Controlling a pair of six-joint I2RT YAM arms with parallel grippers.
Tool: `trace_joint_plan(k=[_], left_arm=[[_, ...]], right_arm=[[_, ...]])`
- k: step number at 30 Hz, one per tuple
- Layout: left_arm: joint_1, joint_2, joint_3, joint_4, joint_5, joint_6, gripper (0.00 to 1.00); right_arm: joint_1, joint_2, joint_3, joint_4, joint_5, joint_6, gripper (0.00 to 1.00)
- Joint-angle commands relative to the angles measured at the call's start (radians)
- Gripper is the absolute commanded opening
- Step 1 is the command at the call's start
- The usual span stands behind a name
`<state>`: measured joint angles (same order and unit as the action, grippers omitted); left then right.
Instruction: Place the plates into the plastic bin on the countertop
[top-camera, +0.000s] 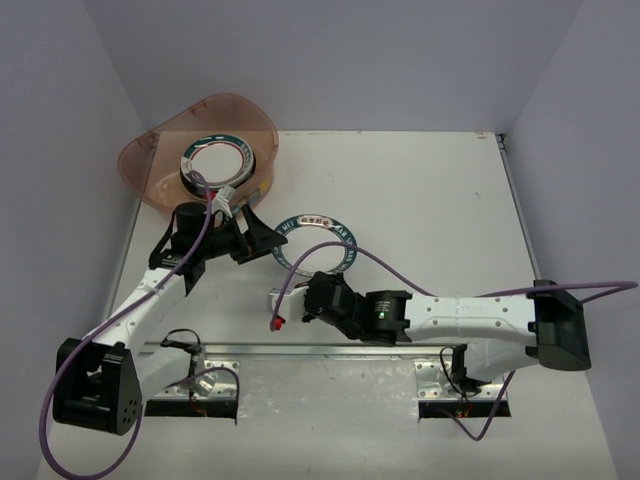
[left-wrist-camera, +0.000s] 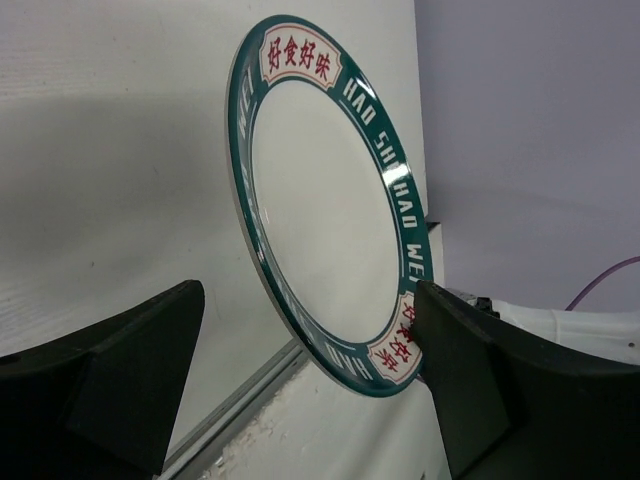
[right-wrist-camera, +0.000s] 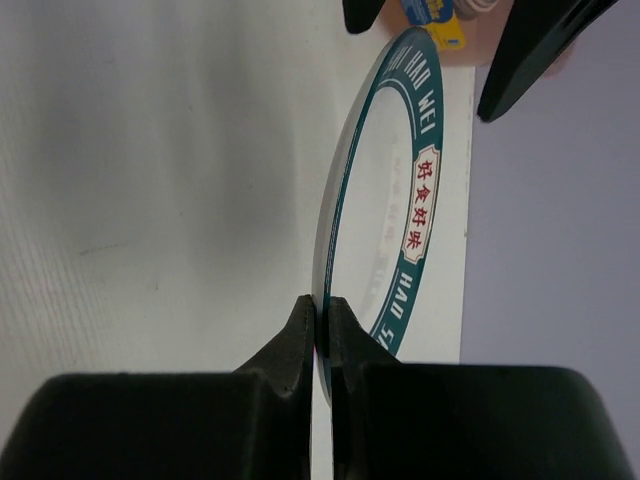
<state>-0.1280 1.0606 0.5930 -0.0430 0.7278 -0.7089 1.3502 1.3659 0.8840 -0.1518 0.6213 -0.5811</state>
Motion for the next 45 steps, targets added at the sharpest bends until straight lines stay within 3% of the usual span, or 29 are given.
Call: trace_joint_plan(k=[1,5,9,10,12,13,14,18,22,25,28,34,39,40,41,42,44,45], left_arm=[[-0.015,-0.005,-0.004,0.052,0.03,0.011,0.7],[-0.016,0.0,0.015,0.055,0.026,0.004,0.0],[-0.016,-0.032,0.052,0.066,-0.017,-0.015,0.0],[-0.015,-0.038,0.06,0.063,-0.043,-0.024,0.0],[-0.011,-0.048,0.102,0.054,-0.108,-0.03,0.0],[-0.01,-0.05,0.123,0.048,-0.136,-0.032,0.0],[-0.003,-0.048,0.16,0.024,-0.182,-0.04,0.0],[0.099,-0.03,0.28,-0.077,-0.32,-0.072,0.0],[0.263,0.046,0.432,-0.121,-0.469,-0.138,0.0],[0.298,0.17,0.561,-0.159,-0.62,-0.151,0.0],[0.318,0.316,0.668,-0.163,-0.73,-0.159,0.0],[0.354,0.645,0.918,-0.193,-0.737,-0.137,0.0],[0.358,0.801,1.022,-0.243,-0.734,-0.106,0.0],[0.358,0.819,1.014,-0.24,-0.734,-0.104,0.03],[0.358,0.825,0.999,-0.233,-0.734,-0.104,0.15],[0.358,0.826,0.995,-0.232,-0.734,-0.104,0.18],[0.359,0.837,0.966,-0.224,-0.722,-0.103,0.63],[0.36,0.841,0.958,-0.23,-0.71,-0.104,0.77]], right_arm=[[0.013,-0.007,0.077,0.142,0.047,-0.064,0.0],[0.023,-0.013,0.083,0.176,0.01,-0.066,0.0],[0.024,-0.046,0.043,0.239,-0.037,-0.049,0.01],[0.024,-0.059,0.034,0.26,-0.039,-0.048,0.07],[0.023,-0.084,-0.002,0.31,-0.032,-0.035,0.74],[0.023,-0.088,-0.018,0.32,-0.018,-0.03,0.93],[0.022,-0.098,-0.035,0.321,-0.004,-0.02,0.99],[0.007,-0.154,-0.074,0.275,0.035,0.088,0.99],[-0.059,-0.265,-0.092,0.167,0.03,0.303,0.99],[-0.189,-0.269,-0.01,0.027,0.092,0.526,0.99],[-0.334,-0.314,0.011,-0.085,-0.014,0.802,0.99],[-0.346,-0.45,-0.05,-0.1,-0.014,0.86,0.99],[-0.347,-0.518,-0.046,-0.196,-0.009,0.883,0.99],[-0.345,-0.539,-0.044,-0.211,-0.001,0.893,0.99],[-0.345,-0.552,-0.04,-0.222,0.007,0.895,0.99],[-0.345,-0.556,-0.039,-0.225,0.009,0.897,0.99],[-0.347,-0.541,-0.014,-0.259,0.037,0.899,0.99],[-0.347,-0.521,0.001,-0.28,0.05,0.897,0.99]])
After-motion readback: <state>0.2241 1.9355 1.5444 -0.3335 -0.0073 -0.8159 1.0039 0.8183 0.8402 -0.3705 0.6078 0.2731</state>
